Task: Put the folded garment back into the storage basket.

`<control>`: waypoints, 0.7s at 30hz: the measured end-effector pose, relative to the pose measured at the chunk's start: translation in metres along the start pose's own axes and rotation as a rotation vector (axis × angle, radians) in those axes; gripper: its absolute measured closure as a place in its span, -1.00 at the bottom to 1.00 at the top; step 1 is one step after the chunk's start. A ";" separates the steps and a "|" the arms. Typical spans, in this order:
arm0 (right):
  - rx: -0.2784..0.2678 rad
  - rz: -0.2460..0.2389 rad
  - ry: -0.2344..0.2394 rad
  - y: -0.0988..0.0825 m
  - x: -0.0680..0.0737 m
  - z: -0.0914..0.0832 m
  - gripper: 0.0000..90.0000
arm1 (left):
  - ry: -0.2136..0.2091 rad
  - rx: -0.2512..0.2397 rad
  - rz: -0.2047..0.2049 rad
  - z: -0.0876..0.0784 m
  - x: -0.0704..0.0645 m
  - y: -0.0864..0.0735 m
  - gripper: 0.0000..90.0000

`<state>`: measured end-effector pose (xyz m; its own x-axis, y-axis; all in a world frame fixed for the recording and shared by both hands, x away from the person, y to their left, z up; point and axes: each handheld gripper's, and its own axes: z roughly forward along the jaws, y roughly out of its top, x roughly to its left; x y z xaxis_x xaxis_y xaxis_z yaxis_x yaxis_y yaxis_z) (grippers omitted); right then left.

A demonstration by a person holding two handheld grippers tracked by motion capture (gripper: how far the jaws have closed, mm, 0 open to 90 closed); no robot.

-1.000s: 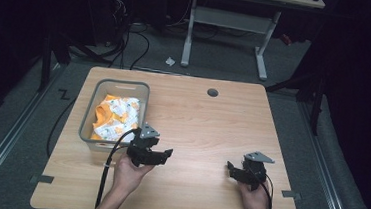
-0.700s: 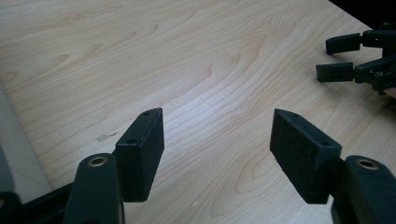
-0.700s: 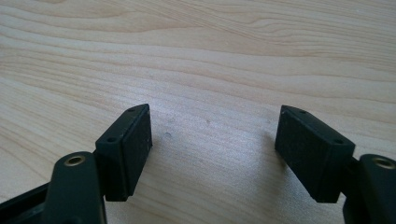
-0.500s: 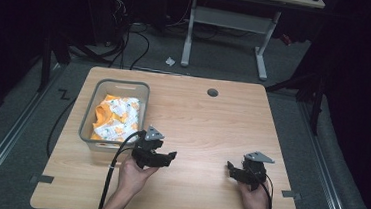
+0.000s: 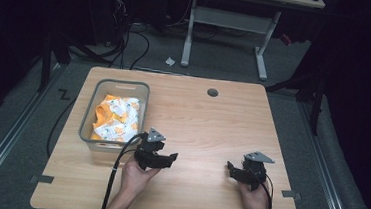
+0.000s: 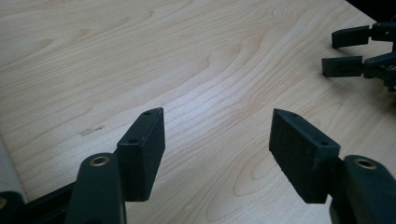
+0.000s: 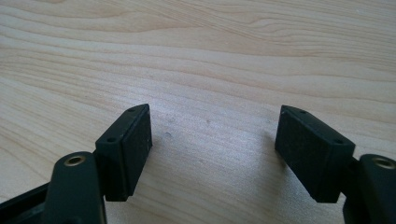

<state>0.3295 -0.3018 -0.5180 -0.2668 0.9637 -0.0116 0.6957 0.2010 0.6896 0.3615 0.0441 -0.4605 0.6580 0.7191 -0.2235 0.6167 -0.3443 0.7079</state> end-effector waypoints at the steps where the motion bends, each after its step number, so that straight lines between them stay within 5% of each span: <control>1: 0.000 0.000 0.000 0.000 0.000 0.000 -0.39 | 0.004 0.004 0.003 0.001 0.001 0.000 -0.19; 21: 0.000 0.000 0.000 0.000 0.000 0.000 -0.39 | 0.045 0.015 -0.024 0.018 0.011 -0.006 -0.17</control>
<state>0.3295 -0.3018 -0.5180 -0.2669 0.9637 -0.0115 0.6957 0.2010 0.6897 0.3725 0.0433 -0.4793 0.6233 0.7535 -0.2093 0.6385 -0.3358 0.6925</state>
